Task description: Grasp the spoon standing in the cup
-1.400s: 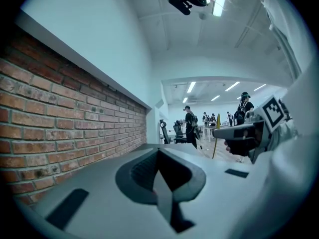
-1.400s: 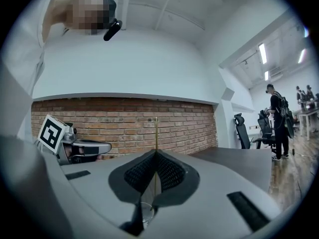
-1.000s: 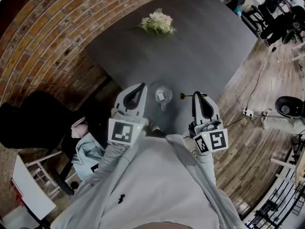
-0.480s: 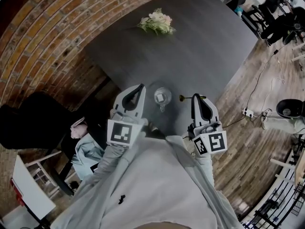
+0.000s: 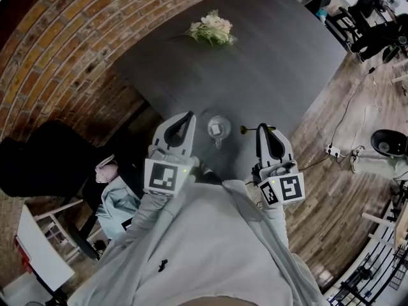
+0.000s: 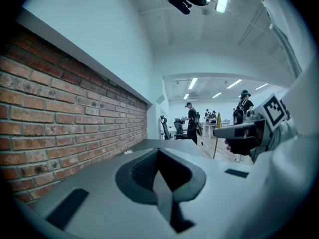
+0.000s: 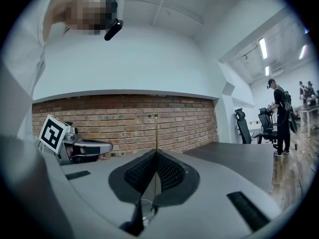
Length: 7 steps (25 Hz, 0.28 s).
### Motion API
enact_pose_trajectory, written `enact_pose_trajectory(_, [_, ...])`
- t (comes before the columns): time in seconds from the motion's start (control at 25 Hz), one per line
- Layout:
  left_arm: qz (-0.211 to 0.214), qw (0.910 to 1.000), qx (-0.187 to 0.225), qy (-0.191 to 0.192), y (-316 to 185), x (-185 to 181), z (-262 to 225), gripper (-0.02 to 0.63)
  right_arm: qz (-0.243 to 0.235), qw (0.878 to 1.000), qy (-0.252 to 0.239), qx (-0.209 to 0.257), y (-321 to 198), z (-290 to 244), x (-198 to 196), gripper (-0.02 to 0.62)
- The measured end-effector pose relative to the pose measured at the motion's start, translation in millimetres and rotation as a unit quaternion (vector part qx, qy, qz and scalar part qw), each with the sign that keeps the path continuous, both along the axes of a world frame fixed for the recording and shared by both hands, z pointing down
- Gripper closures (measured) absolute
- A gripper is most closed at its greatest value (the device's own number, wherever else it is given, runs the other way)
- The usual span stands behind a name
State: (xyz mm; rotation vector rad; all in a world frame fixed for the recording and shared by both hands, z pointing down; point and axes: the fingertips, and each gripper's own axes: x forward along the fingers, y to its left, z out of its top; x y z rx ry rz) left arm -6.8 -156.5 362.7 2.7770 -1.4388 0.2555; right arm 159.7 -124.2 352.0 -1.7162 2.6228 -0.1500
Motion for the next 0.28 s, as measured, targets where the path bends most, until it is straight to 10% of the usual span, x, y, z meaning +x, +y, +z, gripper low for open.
enact_pose_trajectory(0.28, [0.0, 1.0, -0.002, 0.004, -2.4, -0.3, -1.3, 0.588, -0.003, 1.0, 0.003, -0.008, -1.1, 4.8, -3.7, 0.58])
